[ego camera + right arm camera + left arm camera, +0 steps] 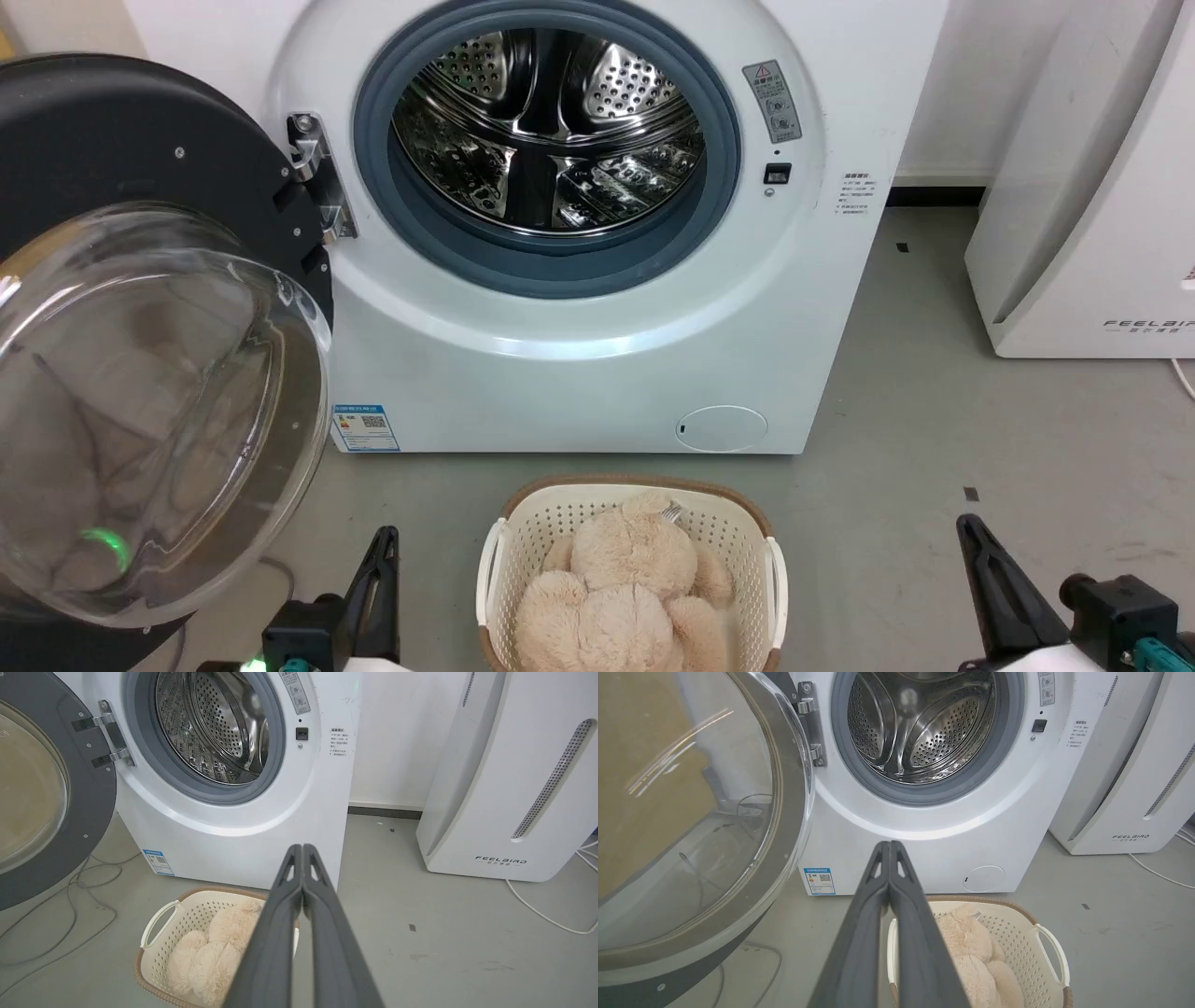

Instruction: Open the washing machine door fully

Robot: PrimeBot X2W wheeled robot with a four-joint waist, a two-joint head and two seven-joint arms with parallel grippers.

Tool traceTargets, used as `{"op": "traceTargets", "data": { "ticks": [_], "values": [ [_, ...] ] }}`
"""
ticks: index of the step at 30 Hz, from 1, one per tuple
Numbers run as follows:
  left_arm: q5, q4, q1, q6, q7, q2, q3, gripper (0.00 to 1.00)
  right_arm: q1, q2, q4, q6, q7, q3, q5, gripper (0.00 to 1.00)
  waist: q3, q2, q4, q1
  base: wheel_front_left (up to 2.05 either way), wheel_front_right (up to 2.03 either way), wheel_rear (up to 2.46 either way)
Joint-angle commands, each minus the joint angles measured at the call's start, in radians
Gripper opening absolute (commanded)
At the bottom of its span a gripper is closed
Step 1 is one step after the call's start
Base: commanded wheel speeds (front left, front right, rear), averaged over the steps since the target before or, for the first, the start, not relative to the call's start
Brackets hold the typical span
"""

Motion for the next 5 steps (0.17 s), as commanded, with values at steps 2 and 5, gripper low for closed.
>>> {"op": "traceTargets", "data": {
  "ticks": [2,5],
  "values": [
    [0.011,-0.009,-0.023,-0.007,0.007,-0.005,0.004,0.00,-0.021,0.001,0.005,0.000,-0.002,0.003,-0.010,0.00,0.000,0.0000,0.000,0.0000,0.00,0.00,0.00],
    [0.014,-0.012,-0.026,-0.008,0.012,-0.005,0.007,0.00,-0.026,0.001,0.009,0.000,-0.002,0.004,-0.012,0.00,0.001,0.0000,-0.001,0.0000,0.00,0.00,0.00]
  ]
}}
